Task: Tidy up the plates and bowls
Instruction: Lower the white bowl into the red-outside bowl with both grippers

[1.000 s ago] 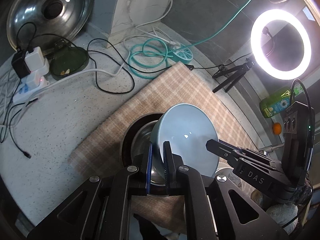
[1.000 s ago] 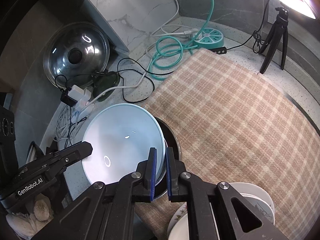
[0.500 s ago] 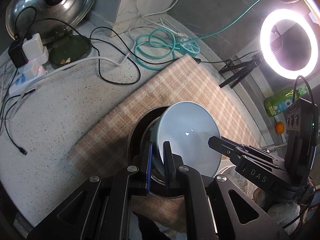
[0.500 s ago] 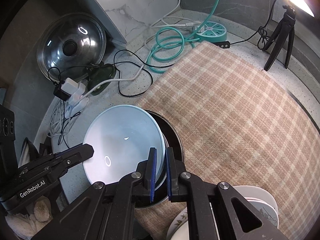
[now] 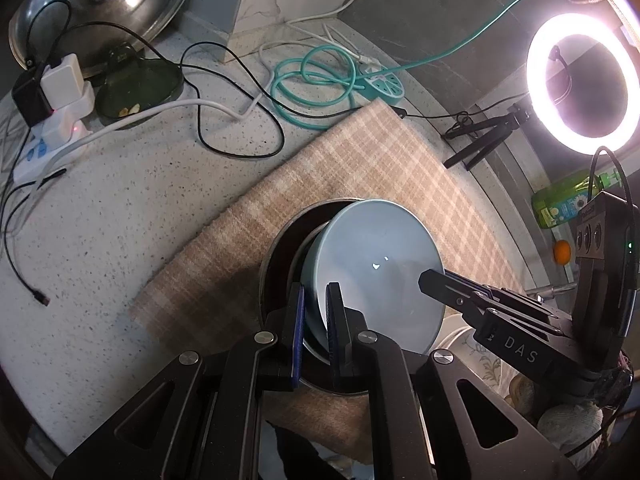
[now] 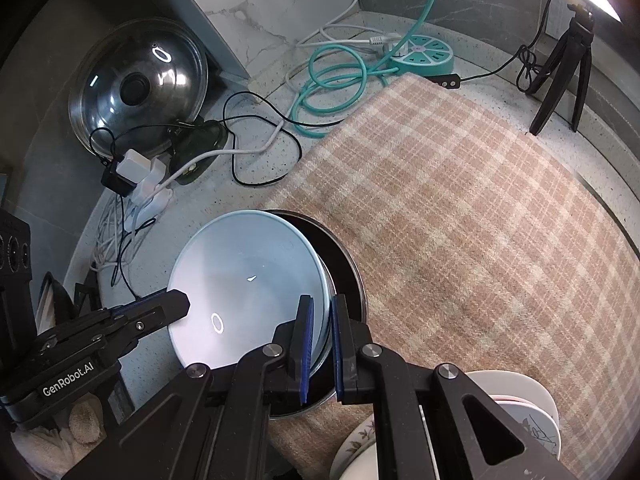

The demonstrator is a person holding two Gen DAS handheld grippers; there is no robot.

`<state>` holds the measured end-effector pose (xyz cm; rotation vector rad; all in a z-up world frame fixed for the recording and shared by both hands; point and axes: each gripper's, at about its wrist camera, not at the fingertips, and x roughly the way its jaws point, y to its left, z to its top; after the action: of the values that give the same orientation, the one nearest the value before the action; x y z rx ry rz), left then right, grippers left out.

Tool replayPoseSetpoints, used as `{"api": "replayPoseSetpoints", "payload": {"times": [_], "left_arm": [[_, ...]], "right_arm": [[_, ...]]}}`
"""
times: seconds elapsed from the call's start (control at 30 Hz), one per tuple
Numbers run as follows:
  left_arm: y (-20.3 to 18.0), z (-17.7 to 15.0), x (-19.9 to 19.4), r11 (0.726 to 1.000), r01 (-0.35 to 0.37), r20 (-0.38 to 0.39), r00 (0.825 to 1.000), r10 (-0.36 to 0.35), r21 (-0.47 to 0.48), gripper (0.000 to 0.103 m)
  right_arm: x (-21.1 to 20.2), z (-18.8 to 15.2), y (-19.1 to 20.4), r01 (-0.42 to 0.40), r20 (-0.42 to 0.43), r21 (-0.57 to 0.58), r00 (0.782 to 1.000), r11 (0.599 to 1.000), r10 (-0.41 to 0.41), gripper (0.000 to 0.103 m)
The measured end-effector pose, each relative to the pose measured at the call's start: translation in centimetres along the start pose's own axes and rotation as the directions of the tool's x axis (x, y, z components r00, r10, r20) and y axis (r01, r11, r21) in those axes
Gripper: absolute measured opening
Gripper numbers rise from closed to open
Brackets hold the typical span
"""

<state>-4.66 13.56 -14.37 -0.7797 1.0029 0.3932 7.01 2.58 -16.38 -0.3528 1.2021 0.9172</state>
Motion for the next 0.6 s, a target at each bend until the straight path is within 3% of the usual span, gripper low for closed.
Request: {"api": "replayPoseSetpoints", "payload": {"times": [0.6], "left_arm": [[0.39, -0.15, 0.40, 1.000, 0.001, -0.017, 1.000, -0.002, -0.009, 0.008]], "right_arm": [[0.54, -0.30, 0.32, 0.007, -0.011, -0.028, 1.000, 1.000, -0.008, 0.011]]}}
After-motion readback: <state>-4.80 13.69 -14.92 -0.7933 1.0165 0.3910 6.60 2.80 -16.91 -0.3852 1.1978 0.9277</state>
